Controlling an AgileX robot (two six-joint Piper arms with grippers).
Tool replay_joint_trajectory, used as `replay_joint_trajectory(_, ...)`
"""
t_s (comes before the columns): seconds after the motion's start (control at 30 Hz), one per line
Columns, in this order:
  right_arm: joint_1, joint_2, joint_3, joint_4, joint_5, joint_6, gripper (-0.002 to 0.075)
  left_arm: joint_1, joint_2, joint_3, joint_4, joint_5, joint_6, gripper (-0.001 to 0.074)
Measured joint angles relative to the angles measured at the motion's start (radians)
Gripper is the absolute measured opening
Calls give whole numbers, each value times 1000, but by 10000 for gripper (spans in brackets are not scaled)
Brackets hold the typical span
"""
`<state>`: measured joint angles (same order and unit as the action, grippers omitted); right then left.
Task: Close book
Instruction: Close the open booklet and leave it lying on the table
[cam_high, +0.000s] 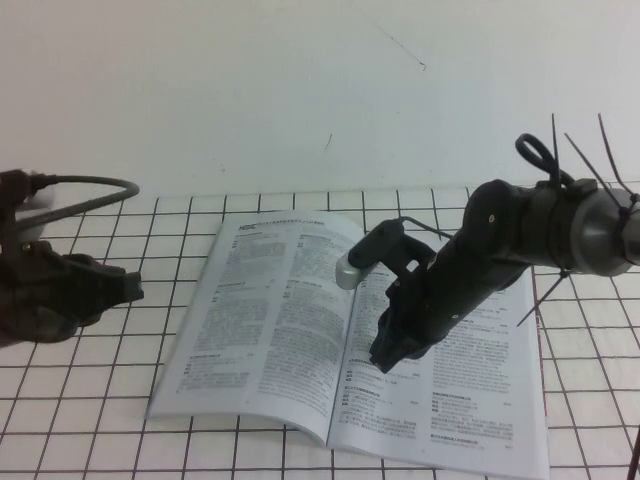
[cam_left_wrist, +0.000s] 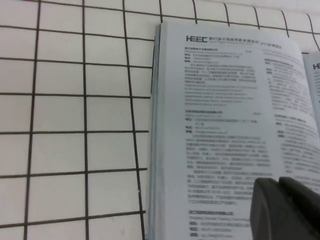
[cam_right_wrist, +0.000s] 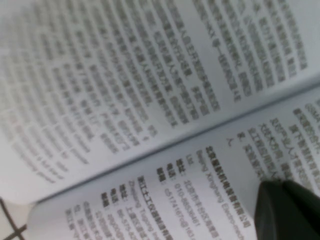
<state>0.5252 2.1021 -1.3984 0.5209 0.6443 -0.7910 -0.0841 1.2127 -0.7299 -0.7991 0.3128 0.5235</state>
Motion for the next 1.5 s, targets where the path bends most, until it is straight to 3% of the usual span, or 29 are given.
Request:
replay_joint_trajectory(0.23, 4, 22, -17, -105, 28, 135, -1, 2, 181, -148, -2, 108, 27, -4)
replay_joint_trajectory(0.7, 4, 22, -17, -106, 28, 152, -1, 3, 633, -330, 46, 56, 29, -4)
replay_joint_trajectory(1.07, 4, 22, -17, -106, 24, 152, -1, -5, 706, -362, 29, 158, 19, -4)
replay_joint_trajectory(1.23, 4, 22, -17, -104, 17, 152, -1, -24, 703, -403, -159, 369, 199, -4)
replay_joint_trajectory(1.37, 4, 13, -22, -142, 26, 152, -1, -35, 668, -419, -429, 502, 355, -4)
replay_joint_trajectory(1.5, -12, -20, -42, -312, 80, 212, -1, -39, 634, -424, -627, 599, 451, -4)
